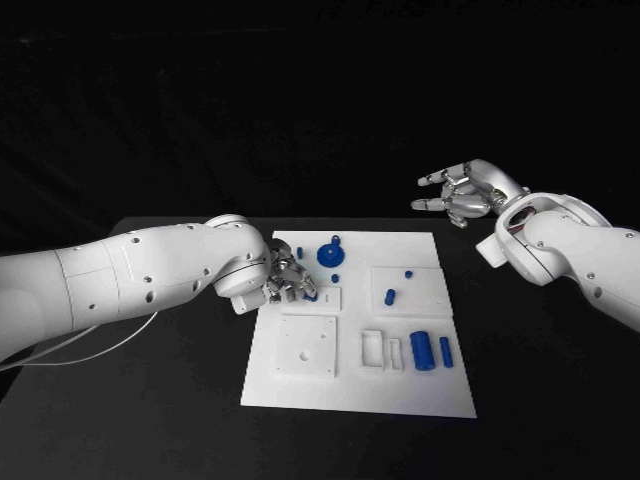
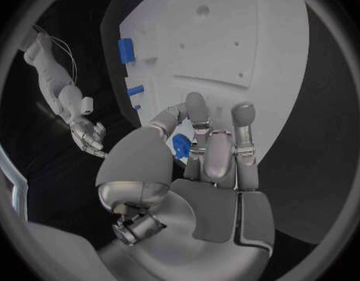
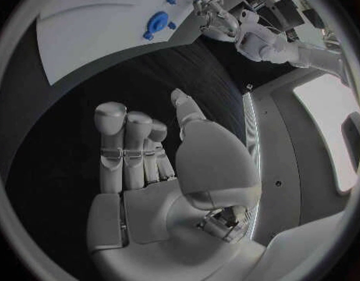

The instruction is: Assemble the parts on the task board

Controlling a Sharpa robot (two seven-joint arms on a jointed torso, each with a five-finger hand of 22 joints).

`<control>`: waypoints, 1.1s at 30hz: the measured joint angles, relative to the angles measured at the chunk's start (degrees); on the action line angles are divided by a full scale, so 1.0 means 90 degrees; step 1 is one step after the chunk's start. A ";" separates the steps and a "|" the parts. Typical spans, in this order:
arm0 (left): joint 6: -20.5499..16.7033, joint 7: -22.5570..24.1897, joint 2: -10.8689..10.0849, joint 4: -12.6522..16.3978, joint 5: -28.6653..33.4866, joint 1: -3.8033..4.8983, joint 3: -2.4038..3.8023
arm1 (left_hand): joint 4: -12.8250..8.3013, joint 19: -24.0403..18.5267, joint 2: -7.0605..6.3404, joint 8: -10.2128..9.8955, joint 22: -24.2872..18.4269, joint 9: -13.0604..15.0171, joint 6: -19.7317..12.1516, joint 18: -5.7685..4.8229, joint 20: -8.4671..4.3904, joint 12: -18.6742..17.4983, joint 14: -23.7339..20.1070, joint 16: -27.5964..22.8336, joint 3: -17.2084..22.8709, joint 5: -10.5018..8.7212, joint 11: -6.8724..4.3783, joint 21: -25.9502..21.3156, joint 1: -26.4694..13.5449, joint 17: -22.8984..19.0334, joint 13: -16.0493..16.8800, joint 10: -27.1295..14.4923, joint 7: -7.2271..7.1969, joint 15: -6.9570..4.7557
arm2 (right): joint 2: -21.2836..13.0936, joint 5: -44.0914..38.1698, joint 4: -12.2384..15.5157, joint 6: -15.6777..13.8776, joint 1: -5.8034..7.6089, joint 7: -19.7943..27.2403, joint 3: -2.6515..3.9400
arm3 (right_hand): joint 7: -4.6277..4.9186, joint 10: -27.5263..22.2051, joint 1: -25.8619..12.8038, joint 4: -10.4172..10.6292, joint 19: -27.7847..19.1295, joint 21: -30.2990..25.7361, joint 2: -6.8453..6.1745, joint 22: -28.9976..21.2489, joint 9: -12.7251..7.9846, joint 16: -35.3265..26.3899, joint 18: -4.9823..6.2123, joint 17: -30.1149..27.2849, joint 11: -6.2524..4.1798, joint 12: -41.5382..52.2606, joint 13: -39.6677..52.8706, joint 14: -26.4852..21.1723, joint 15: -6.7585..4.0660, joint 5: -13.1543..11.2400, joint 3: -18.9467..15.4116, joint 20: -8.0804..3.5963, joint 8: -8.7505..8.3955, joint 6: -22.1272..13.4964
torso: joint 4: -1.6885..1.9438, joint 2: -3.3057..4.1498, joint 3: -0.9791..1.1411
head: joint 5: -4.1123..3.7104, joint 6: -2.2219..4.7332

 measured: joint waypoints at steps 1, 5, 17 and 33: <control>0.0007 -0.0001 0.0001 -0.0001 -0.0001 0.0000 0.0001 | 0.0000 0.0000 0.0000 0.0000 0.0000 0.0001 0.0000 0.0000 0.0000 0.0000 0.0000 0.0000 0.0000 0.0000 0.0000 0.0000 0.0000 0.0000 0.0000 0.0000 0.0000 0.0000 | 0.0001 0.0000 -0.0001 0.0000 0.0000 -0.0001 0.0000 | 0.0000 0.0000 0.0000 0.0000 0.0000 0.0000 0.0000 0.0000 0.0000 0.0000 -0.0010 0.0000 0.0000 0.0000 0.0000 0.0000 0.0000 0.0000 0.0000 0.0000 0.0000 0.0000 | 0.0001 0.0000 0.0000 | 0.0000 -0.0004; 0.0033 -0.0006 0.0007 -0.0005 -0.0004 0.0000 0.0003 | 0.0016 0.0000 0.0000 0.0000 -0.0001 0.0007 0.0000 0.0000 0.0000 0.0000 0.0021 0.0000 -0.0018 -0.0051 0.0000 0.0000 0.0000 -0.0007 -0.0008 0.0000 0.0000 0.0021 | 0.0006 0.0000 -0.0003 0.0002 0.0000 -0.0002 0.0000 | 0.0000 0.0000 0.0000 0.0000 0.0000 0.0000 0.0000 0.0000 0.0000 0.0000 -0.0025 0.0000 0.0000 0.0000 0.0000 0.0000 0.0000 0.0000 0.0000 0.0000 0.0000 0.0000 | 0.0002 -0.0001 0.0001 | 0.0000 -0.0013; 0.0070 -0.0030 0.0018 -0.0017 -0.0021 0.0002 0.0003 | 0.0185 0.0000 0.0100 -0.0002 0.0004 0.0191 0.0000 0.0000 0.0047 0.0042 0.0022 0.0025 -0.0202 -0.0676 0.0000 0.0000 0.0099 0.0045 -0.0015 0.0000 0.0000 0.0021 | 0.0017 -0.0002 -0.0020 0.0007 -0.0001 -0.0005 0.0000 | 0.0000 0.0000 -0.0026 -0.0035 0.0000 0.0000 0.0026 -0.0008 0.0000 0.0000 -0.0026 0.0005 0.0000 0.0000 -0.0012 0.0000 0.0000 0.0042 0.0035 0.0000 0.0000 0.0000 | 0.0002 -0.0001 0.0000 | 0.0000 -0.0040; 0.0069 -0.0034 0.0068 -0.0042 -0.0065 -0.0002 0.0001 | 0.0332 0.0023 0.0189 0.0001 0.0003 0.0560 0.0000 0.0099 0.0070 0.0104 0.0021 0.0049 -0.0368 -0.0962 0.0013 0.0000 0.0162 0.0079 -0.0055 0.0013 0.0000 0.0022 | 0.0028 -0.0003 -0.0037 0.0016 -0.0001 -0.0011 0.0000 | -0.0001 0.0001 -0.0025 -0.0070 0.0000 0.0000 0.0025 -0.0009 0.0000 0.0000 -0.0027 0.0007 0.0000 0.0000 -0.0012 0.0000 0.0000 0.0196 0.0070 0.0000 0.0000 -0.0001 | -0.0001 -0.0001 -0.0002 | -0.0005 -0.0055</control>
